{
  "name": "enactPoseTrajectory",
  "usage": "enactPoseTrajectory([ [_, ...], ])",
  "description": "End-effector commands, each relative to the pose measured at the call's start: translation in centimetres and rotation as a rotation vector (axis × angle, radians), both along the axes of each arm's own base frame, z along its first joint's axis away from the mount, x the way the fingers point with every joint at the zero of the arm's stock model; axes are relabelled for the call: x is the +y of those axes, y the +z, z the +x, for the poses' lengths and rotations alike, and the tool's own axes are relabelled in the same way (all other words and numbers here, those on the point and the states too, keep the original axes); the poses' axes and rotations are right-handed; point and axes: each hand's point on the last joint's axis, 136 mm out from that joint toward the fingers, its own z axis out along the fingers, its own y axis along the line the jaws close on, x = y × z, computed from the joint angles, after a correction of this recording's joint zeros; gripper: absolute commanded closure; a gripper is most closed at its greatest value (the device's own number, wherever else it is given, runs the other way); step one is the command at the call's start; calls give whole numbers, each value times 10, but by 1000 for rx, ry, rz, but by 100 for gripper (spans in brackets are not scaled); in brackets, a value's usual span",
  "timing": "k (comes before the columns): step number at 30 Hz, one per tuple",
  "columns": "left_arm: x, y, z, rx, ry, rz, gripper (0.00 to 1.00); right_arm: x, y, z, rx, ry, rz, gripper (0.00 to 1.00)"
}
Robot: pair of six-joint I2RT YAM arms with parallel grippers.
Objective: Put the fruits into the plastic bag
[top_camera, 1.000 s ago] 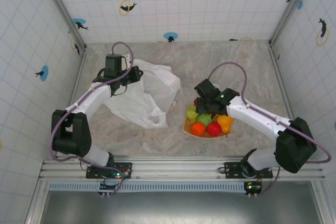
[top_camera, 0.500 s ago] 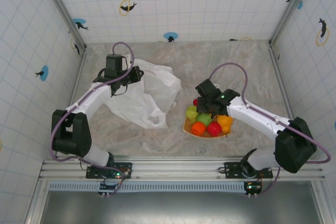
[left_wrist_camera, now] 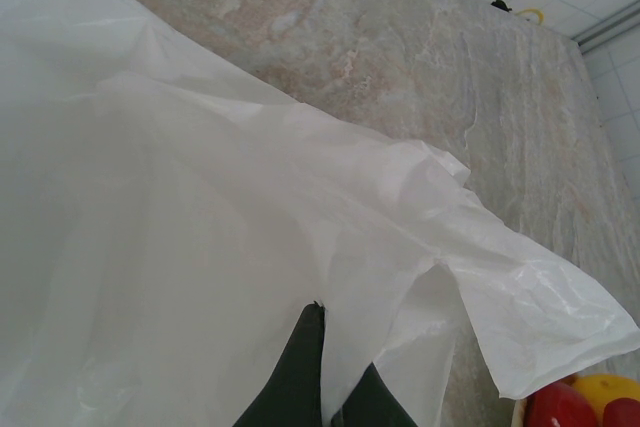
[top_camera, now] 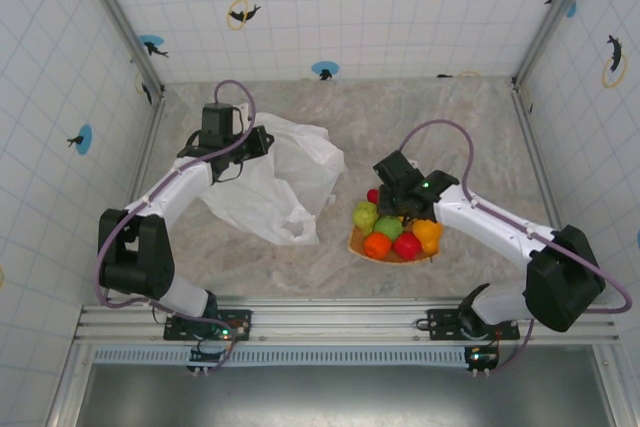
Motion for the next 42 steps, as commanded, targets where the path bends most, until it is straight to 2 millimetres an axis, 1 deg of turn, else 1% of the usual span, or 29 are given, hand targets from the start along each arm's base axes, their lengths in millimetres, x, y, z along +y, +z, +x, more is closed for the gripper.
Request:
enactPoseTrajectory([
  [1,-7,10,1,1,-15,-27,100,-8,17,2,-58,-9,3,57],
  [4,-9,11,0,7,-18,-39,100,-3,33,6,-115,24,37,58],
  [6,-12,14,0,13,-28,-61,100,10,47,9,-163,83,92,59],
  [9,-16,19,-2,22,-43,-90,100,42,69,11,-244,203,193,61],
  [11,-18,22,-2,23,-50,-100,100,67,79,9,-295,297,238,62],
  [14,-20,21,-5,38,-60,-118,100,102,85,5,-342,438,274,63],
  [17,-25,22,-9,61,-78,-148,100,135,81,-2,-367,576,260,62],
  [20,-29,26,-10,72,-87,-176,100,160,68,-8,-378,685,244,62],
  [25,-30,29,-13,86,-91,-187,100,179,44,3,-390,725,225,62],
  [30,-34,29,-18,132,-90,-238,100,206,23,9,-430,776,221,62],
  [33,-39,32,-23,157,-101,-292,100,214,14,17,-458,766,231,62],
  [35,-41,33,-26,166,-106,-321,100,219,15,25,-499,735,243,62],
  [40,-45,35,-32,187,-118,-372,100,215,16,60,-591,562,271,60],
  [42,-47,37,-33,191,-123,-394,100,215,14,69,-616,518,302,61],
])
